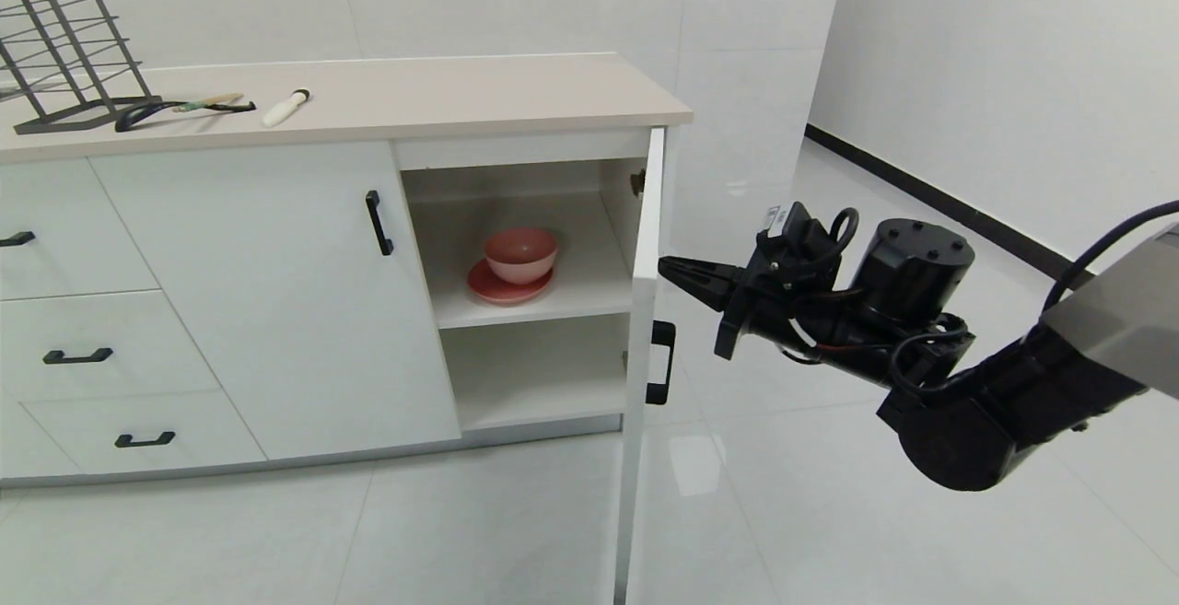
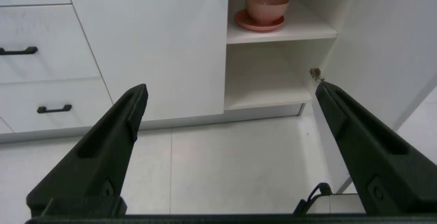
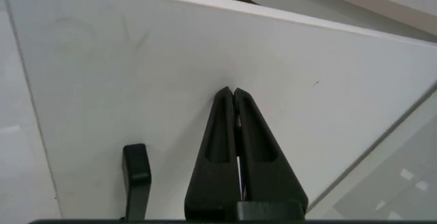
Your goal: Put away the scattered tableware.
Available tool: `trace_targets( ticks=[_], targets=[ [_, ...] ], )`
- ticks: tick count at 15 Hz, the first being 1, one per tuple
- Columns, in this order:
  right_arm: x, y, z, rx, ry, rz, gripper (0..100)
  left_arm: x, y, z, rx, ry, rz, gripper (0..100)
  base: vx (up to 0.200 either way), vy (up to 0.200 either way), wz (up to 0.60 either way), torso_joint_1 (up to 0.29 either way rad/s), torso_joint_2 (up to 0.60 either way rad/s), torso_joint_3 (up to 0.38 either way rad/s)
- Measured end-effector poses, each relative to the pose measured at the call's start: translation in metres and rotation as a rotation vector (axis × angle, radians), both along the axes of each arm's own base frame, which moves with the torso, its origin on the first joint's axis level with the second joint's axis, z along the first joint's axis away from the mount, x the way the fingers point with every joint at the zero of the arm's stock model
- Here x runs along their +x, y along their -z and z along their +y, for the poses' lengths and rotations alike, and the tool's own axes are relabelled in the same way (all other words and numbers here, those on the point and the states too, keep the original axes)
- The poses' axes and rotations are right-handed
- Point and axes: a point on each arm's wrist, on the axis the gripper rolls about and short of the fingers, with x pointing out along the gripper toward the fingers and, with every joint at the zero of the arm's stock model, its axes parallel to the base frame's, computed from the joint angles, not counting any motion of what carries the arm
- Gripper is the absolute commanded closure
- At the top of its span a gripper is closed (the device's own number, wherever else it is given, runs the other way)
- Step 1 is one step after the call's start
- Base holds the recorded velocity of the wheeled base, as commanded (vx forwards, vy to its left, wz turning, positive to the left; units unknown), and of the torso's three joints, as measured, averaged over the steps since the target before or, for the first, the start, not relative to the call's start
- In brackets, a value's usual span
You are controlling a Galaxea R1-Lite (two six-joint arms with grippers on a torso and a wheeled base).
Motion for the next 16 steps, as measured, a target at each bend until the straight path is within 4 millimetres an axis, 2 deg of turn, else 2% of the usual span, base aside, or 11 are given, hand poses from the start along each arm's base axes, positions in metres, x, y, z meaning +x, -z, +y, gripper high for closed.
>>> trace_targets(
  ticks=[5,16],
  targets=[
    [0.009,0.007,0.018,0.006,-0.031,-0.008,100,0.000,0.000,0.000,0.000,0.000,0.000,0,0.000,0.000,0.00,0.000,0.00,0.000],
    [0.031,0.021,0.042,0.025,-0.009,-0.031,100,0.000,0.000,0.000,0.001,0.002,0.000,0,0.000,0.000,0.00,0.000,0.00,0.000]
  ],
)
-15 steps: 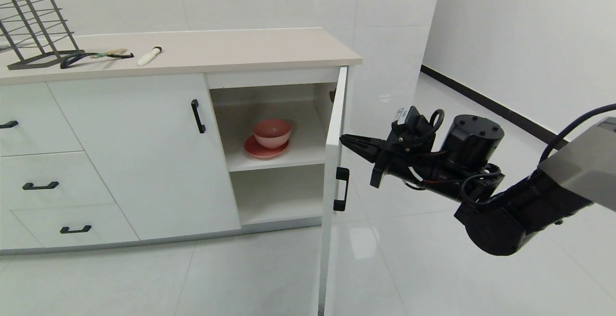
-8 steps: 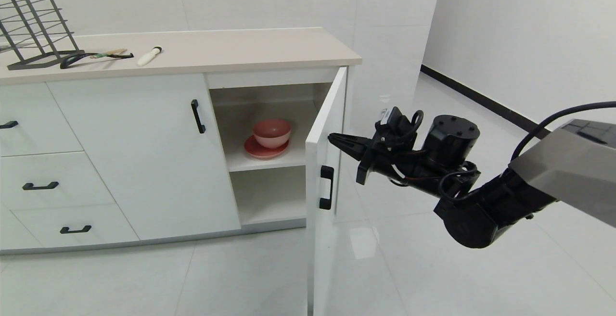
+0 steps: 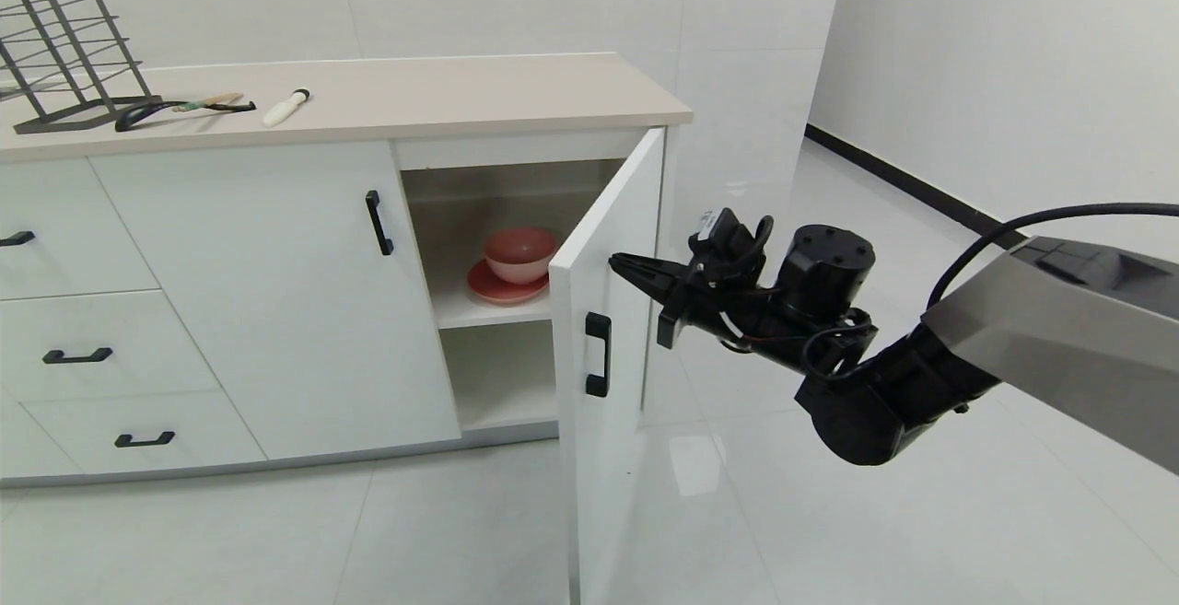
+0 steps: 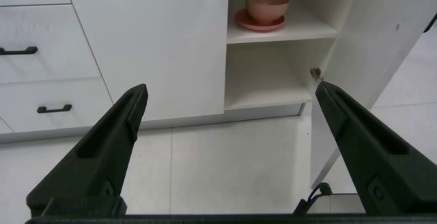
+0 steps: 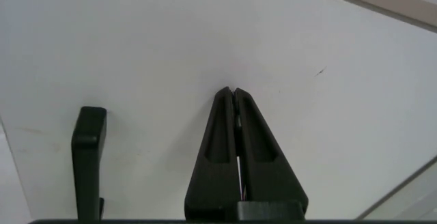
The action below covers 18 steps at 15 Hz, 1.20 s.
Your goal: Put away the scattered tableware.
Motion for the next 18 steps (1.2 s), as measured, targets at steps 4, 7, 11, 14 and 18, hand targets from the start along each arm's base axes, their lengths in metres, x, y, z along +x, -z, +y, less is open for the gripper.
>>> trace_targets(
  ticks=[4,7,11,14,18],
  targets=[
    [0.007,0.006,0.009,0.005,-0.007,-0.007,100,0.000,0.000,0.000,0.000,0.000,0.000,0,0.000,0.000,0.00,0.000,0.00,0.000],
    [0.014,0.010,0.013,0.010,-0.008,-0.015,100,0.000,0.000,0.000,0.000,0.000,0.000,0,0.000,0.000,0.00,0.000,0.00,0.000],
    [0.027,0.018,0.022,0.024,-0.010,-0.036,100,0.000,0.000,0.000,-0.001,-0.001,0.000,0,0.000,0.000,0.00,0.000,0.00,0.000],
    [0.037,0.024,0.031,0.051,0.015,-0.037,100,0.000,0.000,0.000,-0.001,-0.001,0.000,0,0.000,0.000,0.00,0.000,0.00,0.000],
    [0.061,0.029,0.047,0.118,0.026,-0.075,100,0.000,0.000,0.000,-0.001,-0.002,0.000,0,0.000,0.000,0.00,0.000,0.00,0.000]
  ],
)
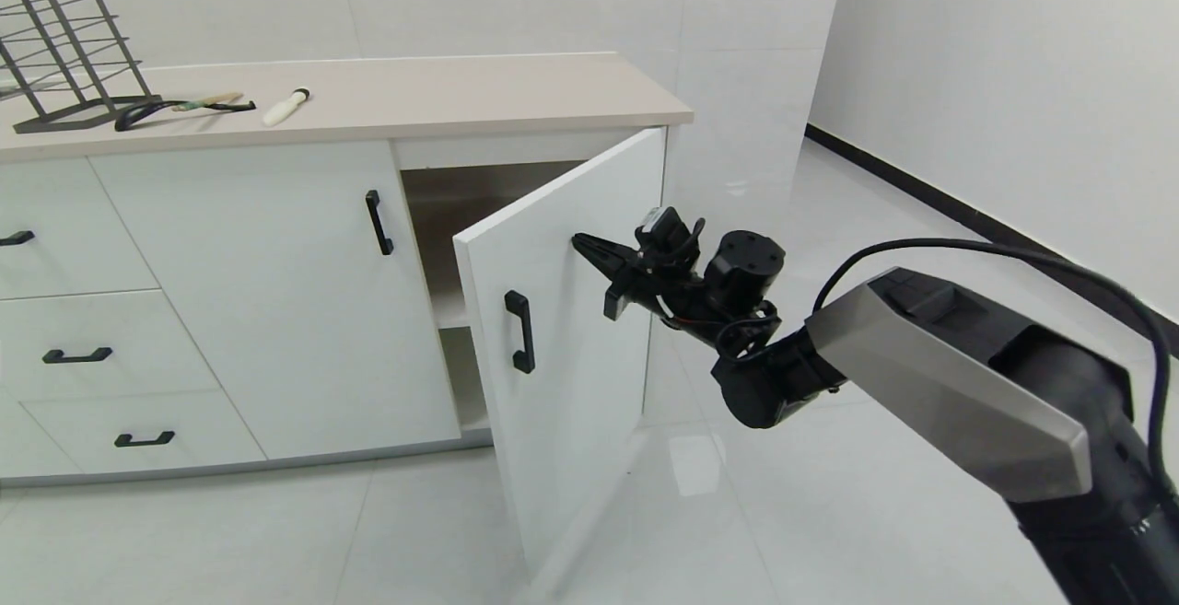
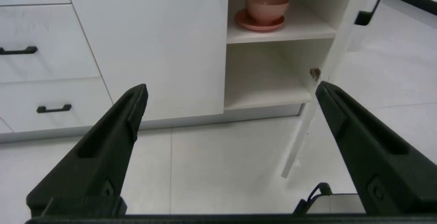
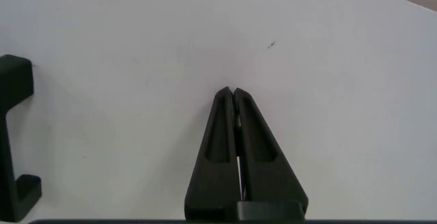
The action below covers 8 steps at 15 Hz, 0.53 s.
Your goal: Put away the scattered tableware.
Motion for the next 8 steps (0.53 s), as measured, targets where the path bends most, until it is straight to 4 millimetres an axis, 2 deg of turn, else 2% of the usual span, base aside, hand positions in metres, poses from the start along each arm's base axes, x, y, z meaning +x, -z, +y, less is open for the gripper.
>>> trace_targets(
  ticks=[4,8],
  targets=[
    [0.019,0.014,0.005,0.032,0.008,-0.031,100,0.000,0.000,0.000,0.000,0.000,0.000,0,0.000,0.000,0.00,0.000,0.00,0.000],
    [0.016,0.013,0.000,0.048,0.001,-0.026,100,0.000,0.000,0.000,0.000,0.000,0.000,0,0.000,0.000,0.00,0.000,0.00,0.000]
  ],
)
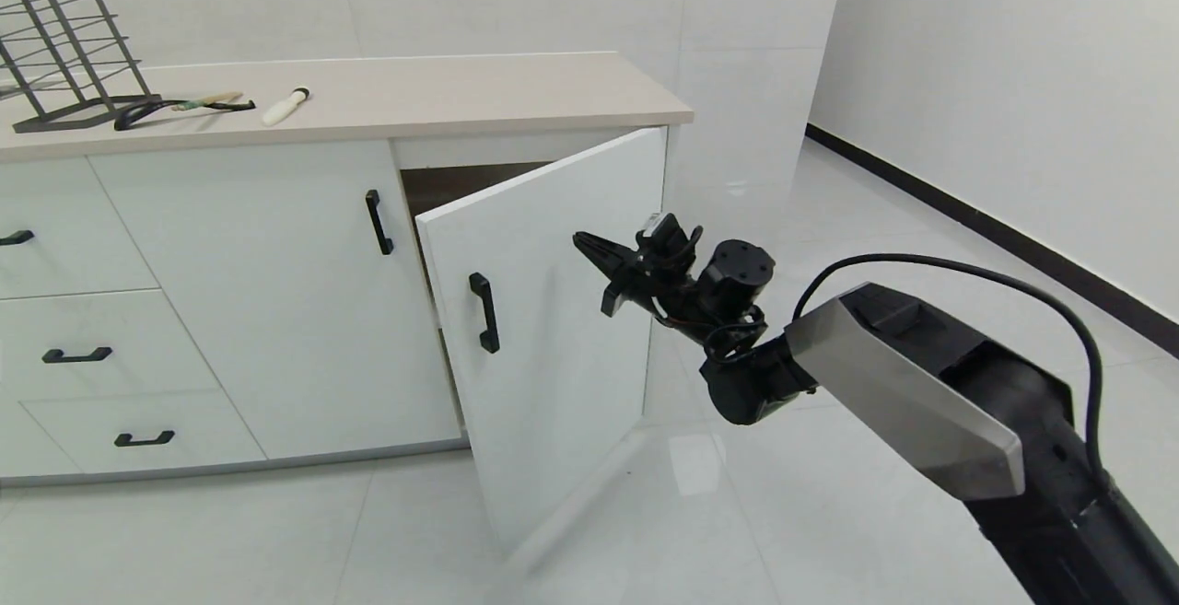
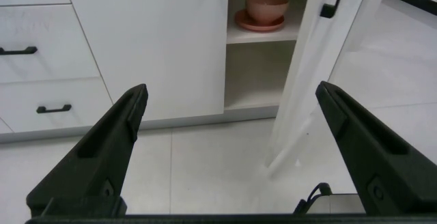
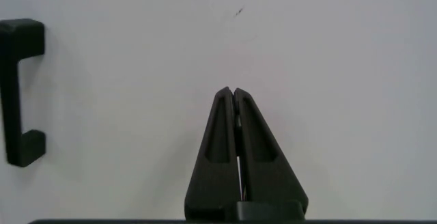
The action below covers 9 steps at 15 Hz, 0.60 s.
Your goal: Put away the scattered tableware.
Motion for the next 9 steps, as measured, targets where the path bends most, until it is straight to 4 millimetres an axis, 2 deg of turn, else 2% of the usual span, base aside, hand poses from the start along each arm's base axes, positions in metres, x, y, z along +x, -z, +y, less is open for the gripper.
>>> trace_targets(
  ticks=[2,4,5,7,9],
  targets=[
    [-0.018,-0.011,-0.012,-0.026,-0.002,0.042,100,0.000,0.000,0.000,-0.001,0.000,0.000,0,0.000,0.000,0.00,0.000,0.00,0.000],
    [-0.054,-0.024,-0.034,-0.073,-0.009,0.112,100,0.000,0.000,0.000,0.000,0.000,0.000,0,0.000,0.000,0.00,0.000,0.00,0.000],
    [-0.076,-0.033,-0.048,-0.095,-0.013,0.145,100,0.000,0.000,0.000,0.000,0.000,0.000,0,0.000,0.000,0.00,0.000,0.00,0.000],
    [-0.132,-0.064,-0.082,-0.115,-0.017,0.173,100,0.000,0.000,0.000,0.000,0.000,0.000,0,0.000,0.000,0.00,0.000,0.00,0.000],
    [-0.190,-0.092,-0.122,-0.111,-0.004,0.166,100,0.000,0.000,0.000,-0.001,0.000,0.000,0,0.000,0.000,0.00,0.000,0.00,0.000]
  ],
)
